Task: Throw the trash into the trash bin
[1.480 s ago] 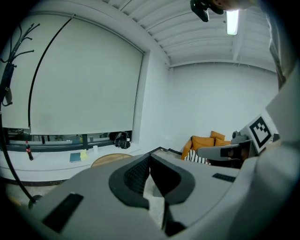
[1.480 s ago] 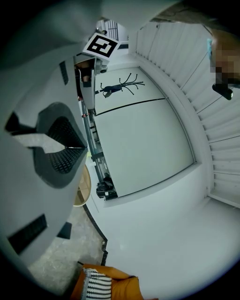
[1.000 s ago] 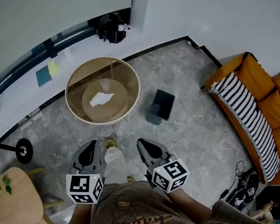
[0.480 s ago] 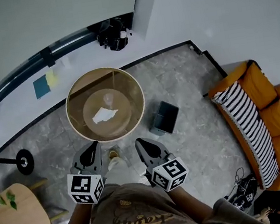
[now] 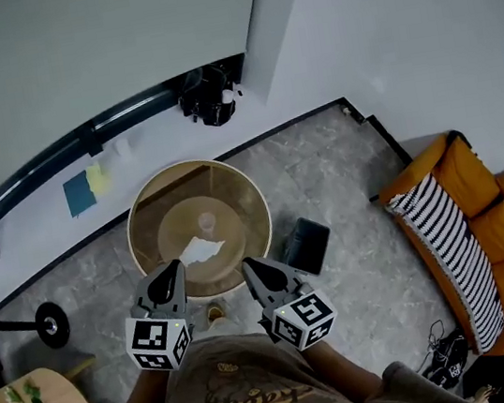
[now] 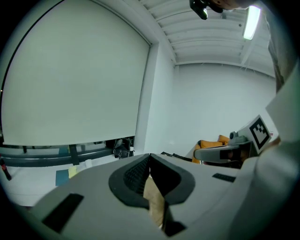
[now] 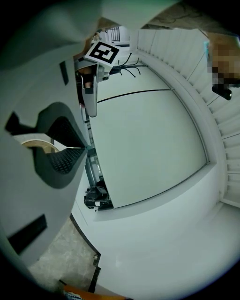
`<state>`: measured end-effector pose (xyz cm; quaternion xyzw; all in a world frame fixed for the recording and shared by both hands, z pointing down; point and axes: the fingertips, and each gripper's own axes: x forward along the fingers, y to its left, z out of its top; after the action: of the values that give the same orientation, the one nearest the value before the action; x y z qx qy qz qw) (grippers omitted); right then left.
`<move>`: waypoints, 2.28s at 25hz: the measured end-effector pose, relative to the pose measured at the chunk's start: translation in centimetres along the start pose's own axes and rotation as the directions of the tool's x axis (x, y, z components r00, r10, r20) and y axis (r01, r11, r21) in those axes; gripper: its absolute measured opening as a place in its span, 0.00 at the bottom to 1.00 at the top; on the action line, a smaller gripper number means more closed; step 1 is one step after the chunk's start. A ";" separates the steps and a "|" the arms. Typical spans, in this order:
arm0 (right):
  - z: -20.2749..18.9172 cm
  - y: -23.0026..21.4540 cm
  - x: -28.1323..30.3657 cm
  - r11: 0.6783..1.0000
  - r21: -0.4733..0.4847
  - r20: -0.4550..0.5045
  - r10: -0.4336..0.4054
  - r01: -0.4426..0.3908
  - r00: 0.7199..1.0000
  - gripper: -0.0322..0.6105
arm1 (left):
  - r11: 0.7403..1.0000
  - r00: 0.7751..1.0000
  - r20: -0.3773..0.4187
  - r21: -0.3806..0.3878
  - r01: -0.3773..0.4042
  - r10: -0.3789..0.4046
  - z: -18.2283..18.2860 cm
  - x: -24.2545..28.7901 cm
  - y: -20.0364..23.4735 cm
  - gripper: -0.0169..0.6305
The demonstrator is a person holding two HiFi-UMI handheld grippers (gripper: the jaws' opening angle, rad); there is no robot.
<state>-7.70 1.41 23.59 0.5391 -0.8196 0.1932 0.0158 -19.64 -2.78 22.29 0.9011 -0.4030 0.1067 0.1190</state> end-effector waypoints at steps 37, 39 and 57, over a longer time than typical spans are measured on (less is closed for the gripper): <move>-0.5 -6.1 12.6 0.995 -0.006 -0.096 0.101 -0.102 0.990 0.08 | 0.983 0.987 -0.051 -0.092 -0.157 0.153 -1.9 8.6 8.2 0.05; -1.5 -6.8 13.5 0.994 -0.011 -0.098 0.109 -0.111 0.989 0.08 | 0.980 0.984 -0.061 -0.104 -0.171 0.166 -3.5 9.3 8.8 0.05; -15.1 -10.5 18.9 0.988 -0.056 -0.153 0.136 -0.146 0.979 0.08 | 0.961 0.976 -0.117 -0.189 -0.202 0.183 -19.2 15.6 11.5 0.05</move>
<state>-9.07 -13.78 45.11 0.4631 -0.8582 0.2061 0.0813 -19.98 -15.35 46.49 0.8347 -0.4912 0.1211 0.2177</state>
